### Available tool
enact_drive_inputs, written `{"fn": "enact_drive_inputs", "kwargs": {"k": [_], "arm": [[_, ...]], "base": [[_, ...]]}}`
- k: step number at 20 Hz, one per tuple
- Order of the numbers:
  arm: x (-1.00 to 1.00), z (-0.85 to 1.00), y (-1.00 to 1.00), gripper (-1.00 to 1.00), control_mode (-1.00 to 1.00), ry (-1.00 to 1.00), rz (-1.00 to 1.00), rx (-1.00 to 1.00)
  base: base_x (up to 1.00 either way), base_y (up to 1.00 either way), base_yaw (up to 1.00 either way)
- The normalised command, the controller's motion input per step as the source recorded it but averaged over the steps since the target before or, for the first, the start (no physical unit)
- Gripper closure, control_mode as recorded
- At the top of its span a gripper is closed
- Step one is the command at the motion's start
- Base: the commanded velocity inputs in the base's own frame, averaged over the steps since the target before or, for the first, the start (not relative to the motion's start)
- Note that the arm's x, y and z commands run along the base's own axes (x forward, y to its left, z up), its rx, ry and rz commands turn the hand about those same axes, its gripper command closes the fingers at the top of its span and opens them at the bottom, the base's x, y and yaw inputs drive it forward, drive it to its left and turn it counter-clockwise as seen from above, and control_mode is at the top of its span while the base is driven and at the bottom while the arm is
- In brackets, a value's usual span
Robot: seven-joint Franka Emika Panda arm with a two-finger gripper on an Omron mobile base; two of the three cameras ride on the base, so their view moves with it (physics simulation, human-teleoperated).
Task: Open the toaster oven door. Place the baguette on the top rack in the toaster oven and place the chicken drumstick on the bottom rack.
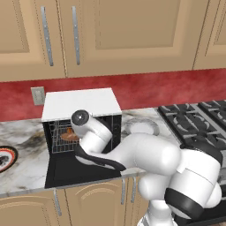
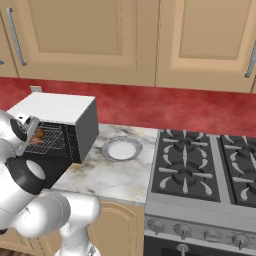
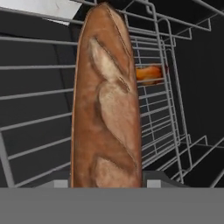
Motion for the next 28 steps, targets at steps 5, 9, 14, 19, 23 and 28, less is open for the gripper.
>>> {"fn": "enact_drive_inputs", "kwargs": {"k": [5, 9, 14, 19, 23, 28], "arm": [[0.05, -0.14, 0.00, 1.00, -1.00, 0.00, 0.00, 0.00], [0.00, -0.12, 0.00, 1.00, -1.00, 0.00, 0.00, 0.00], [0.00, -0.06, 0.00, 1.00, -1.00, 0.00, 0.00, 0.01], [0.00, 0.00, 0.00, -1.00, -1.00, -0.01, 0.00, 0.00], [0.00, 0.14, -0.01, -1.00, -1.00, -0.04, 0.00, 0.00], [0.00, 0.26, 0.00, -1.00, -1.00, -0.07, 0.00, 0.00]], "base": [[0.00, 0.00, 0.00], [0.00, 0.00, 0.00], [0.00, 0.00, 0.00], [0.00, 0.00, 0.00], [0.00, 0.00, 0.00], [0.00, 0.00, 0.00]]}}
